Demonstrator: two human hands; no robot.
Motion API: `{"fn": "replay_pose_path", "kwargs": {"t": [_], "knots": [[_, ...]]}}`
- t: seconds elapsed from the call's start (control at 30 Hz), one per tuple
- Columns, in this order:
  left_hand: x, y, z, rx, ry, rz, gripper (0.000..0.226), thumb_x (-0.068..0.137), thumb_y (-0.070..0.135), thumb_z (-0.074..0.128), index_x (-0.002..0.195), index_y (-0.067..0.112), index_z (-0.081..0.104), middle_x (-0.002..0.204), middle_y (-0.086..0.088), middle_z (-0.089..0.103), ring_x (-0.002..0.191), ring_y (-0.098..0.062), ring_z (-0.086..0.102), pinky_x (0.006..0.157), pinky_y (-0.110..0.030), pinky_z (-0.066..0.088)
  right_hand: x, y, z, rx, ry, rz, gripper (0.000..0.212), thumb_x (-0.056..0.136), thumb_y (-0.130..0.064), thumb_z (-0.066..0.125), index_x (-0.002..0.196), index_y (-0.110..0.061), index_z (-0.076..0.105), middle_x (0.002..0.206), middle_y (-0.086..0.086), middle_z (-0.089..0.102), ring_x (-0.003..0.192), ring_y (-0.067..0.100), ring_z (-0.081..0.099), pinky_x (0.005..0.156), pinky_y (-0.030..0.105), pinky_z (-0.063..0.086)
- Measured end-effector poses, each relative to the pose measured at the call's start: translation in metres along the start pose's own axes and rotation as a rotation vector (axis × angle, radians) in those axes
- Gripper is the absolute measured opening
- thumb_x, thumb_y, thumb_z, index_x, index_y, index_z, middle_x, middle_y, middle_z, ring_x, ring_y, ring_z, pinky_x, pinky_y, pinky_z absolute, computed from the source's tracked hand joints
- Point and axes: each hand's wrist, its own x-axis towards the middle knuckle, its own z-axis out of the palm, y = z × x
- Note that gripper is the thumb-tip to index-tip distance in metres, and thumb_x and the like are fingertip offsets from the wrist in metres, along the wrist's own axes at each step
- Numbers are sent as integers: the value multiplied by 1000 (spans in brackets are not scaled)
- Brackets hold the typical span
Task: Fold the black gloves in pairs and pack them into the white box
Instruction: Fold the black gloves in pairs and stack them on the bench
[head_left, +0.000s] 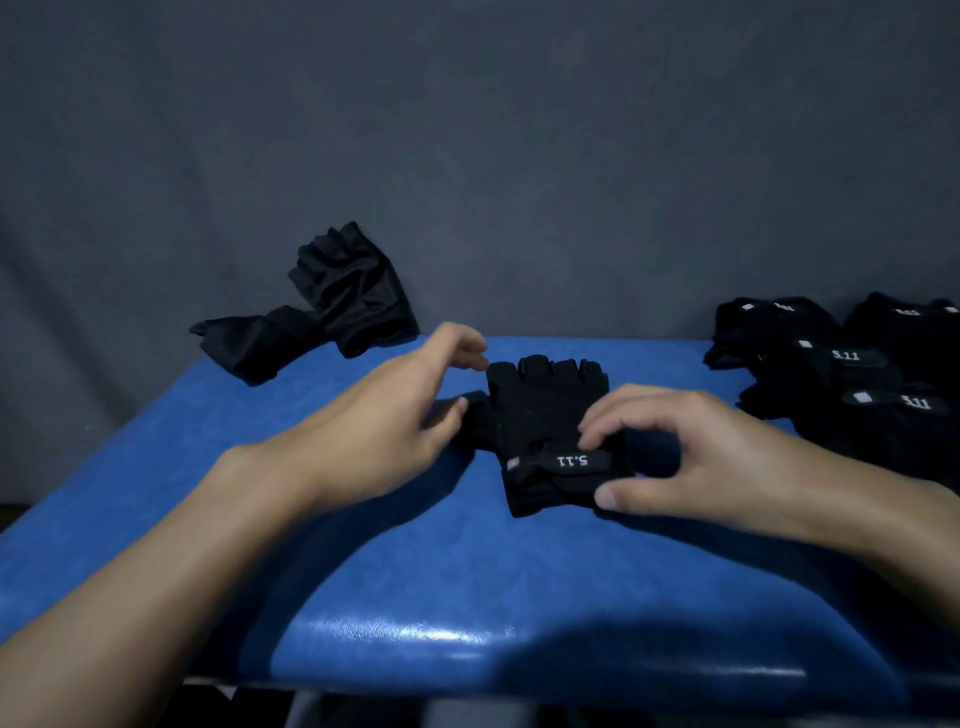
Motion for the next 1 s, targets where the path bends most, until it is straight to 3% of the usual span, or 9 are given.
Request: {"fn": "replay_pose_path", "kwargs": {"t": [0.1, 0.27, 0.53, 0.63, 0.73, 0.8, 0.87, 0.93, 1.0], "knots": [[0, -1, 4, 11, -63, 28, 41, 98, 21, 56, 132, 35, 39, 136, 27, 50, 118, 23, 41, 99, -5, 34, 0, 5, 3, -62, -68, 24, 34, 73, -34, 81, 103, -39, 66, 116, -24, 57, 109, 2, 57, 97, 33, 45], [3, 3, 11, 61, -136, 154, 49, 87, 31, 69, 134, 30, 56, 136, 19, 54, 125, 1, 50, 106, -25, 40, 3, 5, 3, -82, -56, 9, 32, 75, -27, 80, 102, -38, 68, 114, -24, 59, 107, 0, 57, 93, 27, 45], [2, 7, 11, 165, -268, 101, 73, 76, 66, 69, 142, 44, 46, 154, 23, 33, 139, -1, 36, 115, -28, 32, 6, 3, 4, -55, -25, 35, 12, 81, -20, 68, 87, -30, 70, 104, -15, 64, 94, 6, 62, 86, 35, 49], [1, 11, 9, 149, -269, 119, 69, 77, 61, 73, 139, 45, 48, 146, 32, 35, 133, 1, 40, 110, -24, 35, 5, 2, 5, -56, -2, 60, 10, 83, -22, 61, 85, -25, 70, 100, -15, 64, 86, 8, 62, 80, 40, 51], [2, 9, 13, 142, -236, 175, 52, 83, 54, 71, 130, 38, 57, 137, 28, 46, 119, 1, 52, 98, -27, 46, 6, 0, 3, -12, 8, 95, 17, 80, -33, 57, 80, -20, 68, 85, -5, 66, 74, 19, 60, 72, 49, 51], [3, 8, 17, 129, -197, 203, 36, 89, 51, 63, 121, 35, 62, 125, 23, 56, 108, -4, 59, 88, -33, 51, 7, -2, 1, -1, -7, 117, 21, 79, -37, 56, 77, -19, 66, 74, 5, 64, 64, 23, 55, 66, 48, 49], [3, 7, 20, 98, -153, 204, 30, 91, 51, 55, 113, 32, 65, 113, 18, 62, 100, -6, 62, 83, -36, 52, 6, -3, -1, 40, -20, 134, 18, 87, -33, 60, 77, -20, 67, 65, 2, 60, 59, 16, 51, 64, 43, 47], [4, 6, 21, 52, -114, 177, 28, 93, 49, 52, 103, 26, 66, 98, 13, 65, 90, -9, 62, 78, -39, 51, 5, -3, -3, 130, -16, 106, 18, 89, -40, 61, 89, -25, 71, 77, -4, 68, 72, 15, 63, 75, 41, 52], [4, 6, 21, -10, -87, 144, 23, 97, 44, 54, 98, 24, 65, 88, 11, 66, 81, -9, 62, 74, -40, 50, 4, -3, -6, 218, -27, 68, 34, 84, -53, 63, 108, -31, 68, 99, -5, 72, 94, 12, 67, 90, 42, 53]]}}
